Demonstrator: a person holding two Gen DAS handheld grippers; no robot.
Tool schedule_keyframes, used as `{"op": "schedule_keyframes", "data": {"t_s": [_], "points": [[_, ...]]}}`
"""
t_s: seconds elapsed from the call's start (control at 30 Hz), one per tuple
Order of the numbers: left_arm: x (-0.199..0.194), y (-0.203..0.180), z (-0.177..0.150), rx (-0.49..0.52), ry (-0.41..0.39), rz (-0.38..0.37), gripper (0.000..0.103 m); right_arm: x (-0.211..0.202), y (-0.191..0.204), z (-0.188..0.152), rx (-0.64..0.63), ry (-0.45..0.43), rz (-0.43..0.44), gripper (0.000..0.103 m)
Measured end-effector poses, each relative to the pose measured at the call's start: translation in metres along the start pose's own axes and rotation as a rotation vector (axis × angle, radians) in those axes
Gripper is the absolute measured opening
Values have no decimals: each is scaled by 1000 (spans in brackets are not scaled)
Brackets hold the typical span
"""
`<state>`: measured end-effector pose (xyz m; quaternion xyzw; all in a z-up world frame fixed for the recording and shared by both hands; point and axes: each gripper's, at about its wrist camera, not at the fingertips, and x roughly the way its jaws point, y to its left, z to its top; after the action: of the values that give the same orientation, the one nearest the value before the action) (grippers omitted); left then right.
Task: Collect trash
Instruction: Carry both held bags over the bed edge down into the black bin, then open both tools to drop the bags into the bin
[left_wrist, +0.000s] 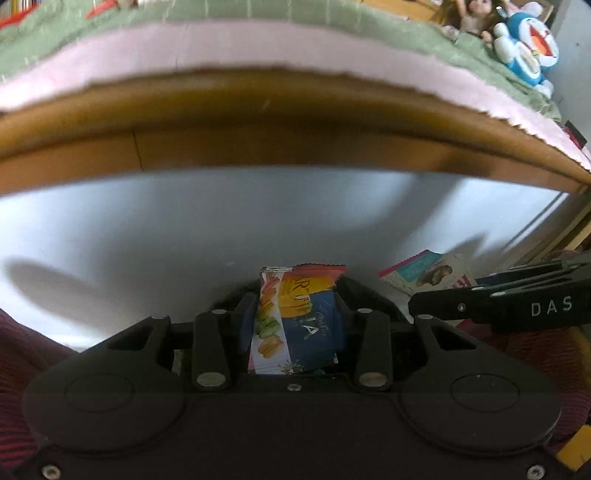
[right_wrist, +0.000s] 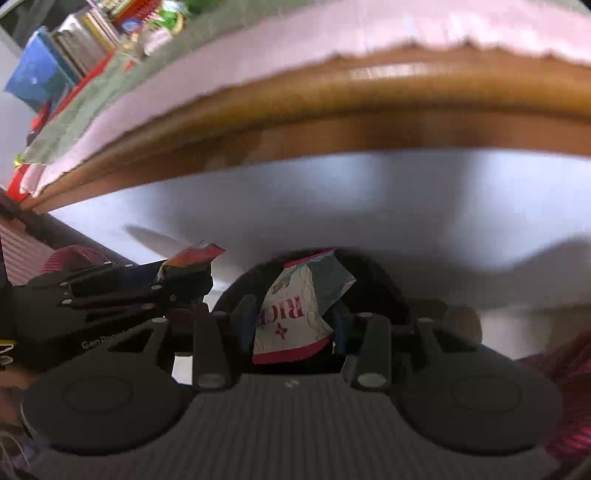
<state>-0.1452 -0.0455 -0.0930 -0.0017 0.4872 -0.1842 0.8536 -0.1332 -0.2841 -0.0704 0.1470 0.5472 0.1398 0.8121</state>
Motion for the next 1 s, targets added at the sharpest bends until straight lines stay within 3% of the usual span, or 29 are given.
{"op": "schedule_keyframes", "data": {"t_s": [0.37, 0.47, 0.57, 1.0], "points": [[46, 7, -5, -29, 112, -13, 40, 41, -9, -6, 58, 81, -19, 51], [50, 9, -3, -35, 126, -45, 55, 46, -8, -5, 71, 83, -19, 67], [54, 9, -4, -46, 130, -16, 70, 47, -14, -5, 100, 84, -8, 72], [42, 2, 2, -13, 104, 4, 76, 34, -14, -3, 71, 48, -20, 77]]}}
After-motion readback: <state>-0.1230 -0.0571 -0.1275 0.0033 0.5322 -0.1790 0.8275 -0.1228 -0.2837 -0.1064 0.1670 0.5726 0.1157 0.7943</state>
